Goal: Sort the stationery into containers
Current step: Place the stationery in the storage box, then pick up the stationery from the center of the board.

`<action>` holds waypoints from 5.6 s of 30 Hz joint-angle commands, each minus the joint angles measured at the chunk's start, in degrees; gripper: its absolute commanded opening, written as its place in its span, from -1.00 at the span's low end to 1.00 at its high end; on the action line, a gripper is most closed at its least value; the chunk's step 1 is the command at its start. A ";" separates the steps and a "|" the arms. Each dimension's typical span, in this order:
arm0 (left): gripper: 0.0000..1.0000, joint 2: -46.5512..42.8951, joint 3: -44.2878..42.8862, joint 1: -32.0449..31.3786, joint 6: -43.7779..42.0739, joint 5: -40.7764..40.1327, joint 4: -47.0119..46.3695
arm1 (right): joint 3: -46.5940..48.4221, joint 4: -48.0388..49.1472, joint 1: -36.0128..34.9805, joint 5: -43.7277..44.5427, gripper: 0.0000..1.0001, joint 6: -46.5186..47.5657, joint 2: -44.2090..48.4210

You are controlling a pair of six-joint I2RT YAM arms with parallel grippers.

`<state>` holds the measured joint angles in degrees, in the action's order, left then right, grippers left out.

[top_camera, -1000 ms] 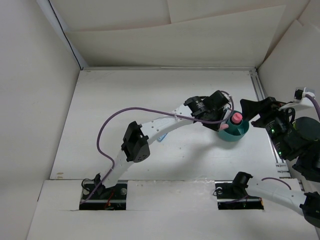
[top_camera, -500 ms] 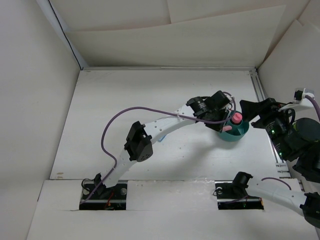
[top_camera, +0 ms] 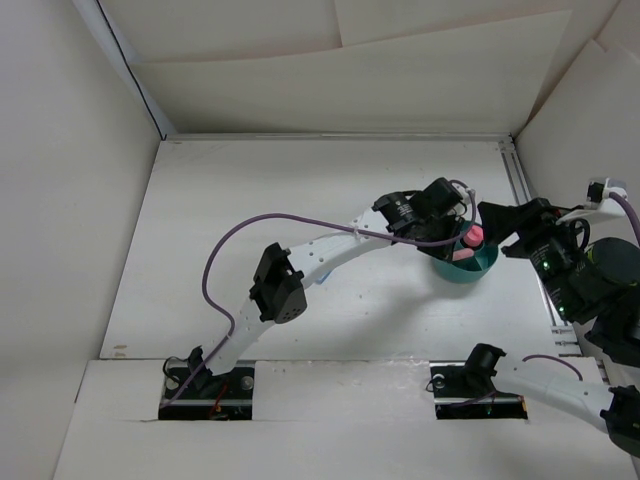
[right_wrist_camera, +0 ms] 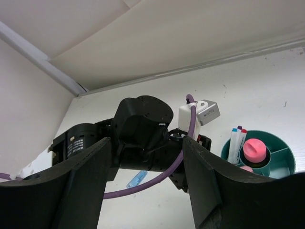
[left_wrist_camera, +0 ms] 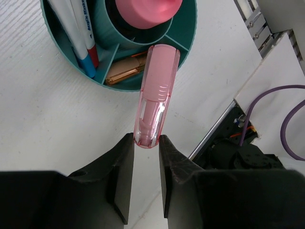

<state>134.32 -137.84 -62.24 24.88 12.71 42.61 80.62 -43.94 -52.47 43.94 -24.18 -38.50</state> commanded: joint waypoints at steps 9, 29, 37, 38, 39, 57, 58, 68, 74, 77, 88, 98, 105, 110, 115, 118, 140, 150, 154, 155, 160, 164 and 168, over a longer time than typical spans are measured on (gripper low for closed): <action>-0.72 -0.02 -2.61 0.10 -0.36 -0.31 -1.40 | 0.24 3.87 0.35 -0.96 0.32 1.16 1.76; -0.56 1.12 -2.08 0.10 -0.36 -0.84 -1.30 | -0.29 4.92 0.35 -1.49 0.32 1.16 2.29; -0.56 0.59 -1.56 0.10 0.16 -0.84 -2.36 | -0.81 4.92 0.35 -2.01 0.32 1.16 2.29; -0.53 0.07 -1.55 0.10 0.16 -0.84 -2.36 | -0.81 4.92 0.35 -2.02 0.32 1.16 2.29; -0.53 0.06 -0.94 0.10 0.16 -0.84 -2.36 | -0.81 4.92 0.35 -2.02 0.32 1.16 2.29; -0.38 -7.75 9.84 0.10 1.83 0.22 -12.63 | -0.81 5.45 0.35 -2.02 0.32 1.68 2.29; -0.38 -10.80 11.70 0.10 1.83 -0.83 -13.60 | -0.81 5.45 0.35 -2.02 0.32 1.68 2.81; -0.55 -36.65 53.43 2.38 7.89 -26.85 -24.76 | -4.33 5.97 0.35 -0.79 0.32 1.68 5.19; -0.44 -50.20 76.44 8.61 14.92 -29.41 -26.44 | -8.46 8.08 0.35 -3.77 0.32 1.68 5.19; -0.33 -52.14 82.73 10.82 15.98 -26.95 -29.07 | -9.08 8.61 0.35 -5.27 0.32 1.68 4.14; 0.04 -47.06 88.97 10.29 14.85 -26.42 -33.29 | -10.22 10.19 0.35 -6.94 0.32 1.68 3.08; -0.07 -40.64 85.99 10.29 13.70 -30.19 -33.91 | -10.13 10.19 0.35 -6.94 0.32 2.21 2.55; -0.05 -38.78 84.75 10.29 13.70 -32.13 -32.68 | -10.13 10.72 0.35 -6.94 0.32 2.21 2.55; -0.05 -38.78 84.84 10.29 13.70 -34.15 -31.98 | -10.13 10.72 0.35 -6.94 0.32 2.21 2.03; -0.02 -37.56 83.35 10.29 13.17 -36.35 -30.31 | -10.13 10.72 0.35 -6.94 0.32 2.21 1.50; -0.02 -37.03 82.82 10.29 11.77 -36.35 -31.00 | -10.13 10.72 0.35 -6.94 0.32 2.21 1.50; -0.59 -38.08 84.05 8.62 12.29 -33.89 -33.29 | -9.60 11.25 0.35 -6.94 0.32 2.21 0.97; -0.09 -36.50 82.38 8.62 11.24 -35.12 -32.68 | -9.08 11.25 0.35 -6.94 0.32 2.73 0.44; -0.12 -34.75 81.24 8.62 10.71 -35.73 -32.68 | -8.55 11.25 0.35 -6.94 0.32 2.74 0.44; -0.15 -34.74 81.24 8.62 10.19 -35.74 -32.68 | -8.55 11.25 0.35 -6.94 0.32 2.74 0.44; -0.34 -34.21 81.24 8.62 10.18 -35.74 -33.91 | -8.55 11.25 0.35 -6.94 0.32 2.74 -0.08; -0.69 -34.21 81.24 8.62 10.18 -35.74 -33.91 | -9.16 11.25 0.35 -6.94 0.32 2.74 -0.08; -0.96 -36.23 82.29 8.62 10.18 -34.60 -33.91 | -9.16 11.25 0.35 -6.94 0.32 2.74 -0.08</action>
<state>99.29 -55.64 -53.43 35.14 -22.87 8.08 70.35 -35.51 -52.47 37.45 -22.22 -38.46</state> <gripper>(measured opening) 0.265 0.660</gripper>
